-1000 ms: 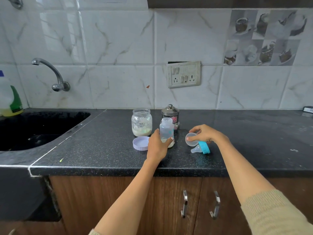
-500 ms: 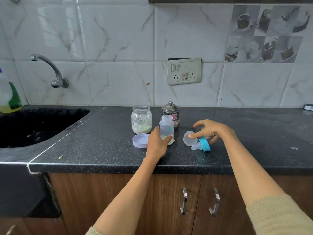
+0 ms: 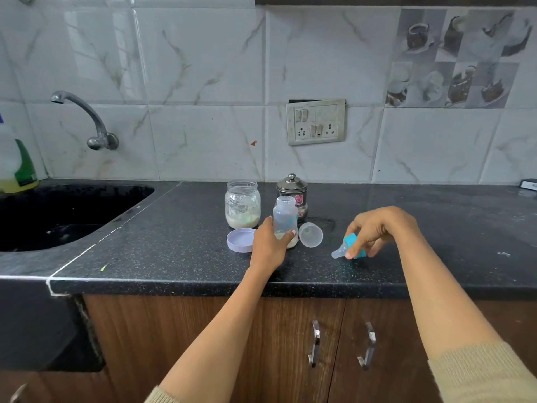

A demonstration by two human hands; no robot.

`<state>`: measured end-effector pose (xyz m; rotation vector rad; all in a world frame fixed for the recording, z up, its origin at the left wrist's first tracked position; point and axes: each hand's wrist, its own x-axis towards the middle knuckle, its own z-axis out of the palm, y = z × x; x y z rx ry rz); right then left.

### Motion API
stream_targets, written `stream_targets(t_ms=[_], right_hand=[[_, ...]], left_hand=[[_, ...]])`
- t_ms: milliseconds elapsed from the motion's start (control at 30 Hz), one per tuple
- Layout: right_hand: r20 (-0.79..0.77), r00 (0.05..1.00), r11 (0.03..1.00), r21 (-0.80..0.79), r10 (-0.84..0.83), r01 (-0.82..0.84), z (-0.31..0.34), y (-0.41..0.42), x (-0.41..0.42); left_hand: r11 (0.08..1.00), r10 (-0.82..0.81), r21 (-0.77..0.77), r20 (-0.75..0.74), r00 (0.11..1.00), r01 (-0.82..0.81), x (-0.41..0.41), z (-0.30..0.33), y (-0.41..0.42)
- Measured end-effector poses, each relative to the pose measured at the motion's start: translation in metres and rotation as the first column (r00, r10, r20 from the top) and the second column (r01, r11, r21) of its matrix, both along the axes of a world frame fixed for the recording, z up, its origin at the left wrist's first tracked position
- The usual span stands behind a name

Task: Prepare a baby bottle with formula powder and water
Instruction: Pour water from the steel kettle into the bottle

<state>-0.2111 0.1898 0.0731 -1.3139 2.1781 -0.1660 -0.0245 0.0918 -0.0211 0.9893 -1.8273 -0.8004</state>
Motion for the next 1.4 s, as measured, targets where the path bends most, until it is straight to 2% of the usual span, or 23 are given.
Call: stream_targets(t_ms=[67,167,233,300,400,533,700,833,1133,1300,1400], right_hand=[[0.017,1.0,0.999,-0.038,0.024,-0.023,0.013,0.003,0.001],[0.013,0.997,0.962,-0.264,0.076,-0.07,0.036,0.004,0.011],[0.025,0.992,0.865,-0.492,0.123,-0.095,0.045,-0.004,0.023],[0.14,0.974,0.75,-0.66,0.177,-0.042,0.045,-0.019,0.038],[0.326,0.922,0.629,-0.766,0.208,0.129,0.032,-0.047,0.06],[0.319,0.928,0.566,-0.808,0.19,0.162,0.009,-0.066,0.086],[0.319,0.932,0.61,-0.777,0.171,0.154,-0.008,-0.074,0.081],[0.328,0.919,0.644,-0.756,0.22,0.116,-0.009,-0.071,0.076],[0.282,0.93,0.662,-0.748,0.237,0.058,-0.019,-0.072,0.068],[0.245,0.961,0.655,-0.749,0.131,0.102,-0.018,-0.073,0.072],[0.139,0.99,0.653,-0.751,0.013,0.097,-0.016,-0.072,0.08]], left_hand=[[1.0,0.001,-0.007,0.0,1.0,-0.001,0.001,0.0,0.0],[1.0,-0.007,-0.02,-0.007,1.0,0.006,0.001,0.0,0.0],[1.0,-0.012,-0.025,-0.014,1.0,0.011,0.0,0.0,0.001],[1.0,-0.017,-0.025,-0.023,1.0,0.016,0.0,0.0,0.001],[0.999,-0.021,-0.031,-0.021,1.0,0.021,0.001,0.0,0.002],[0.999,-0.026,-0.038,-0.017,1.0,0.025,0.001,0.0,0.001],[0.997,-0.035,-0.067,-0.014,0.999,0.034,0.001,-0.001,0.0],[0.997,-0.04,-0.071,-0.011,0.999,0.039,0.0,-0.002,-0.002],[0.997,-0.037,-0.067,-0.013,0.999,0.036,0.0,-0.003,-0.003],[0.997,-0.038,-0.071,-0.007,0.999,0.038,0.001,-0.002,-0.001],[0.998,-0.034,-0.061,-0.004,0.999,0.034,0.0,-0.001,-0.001]])
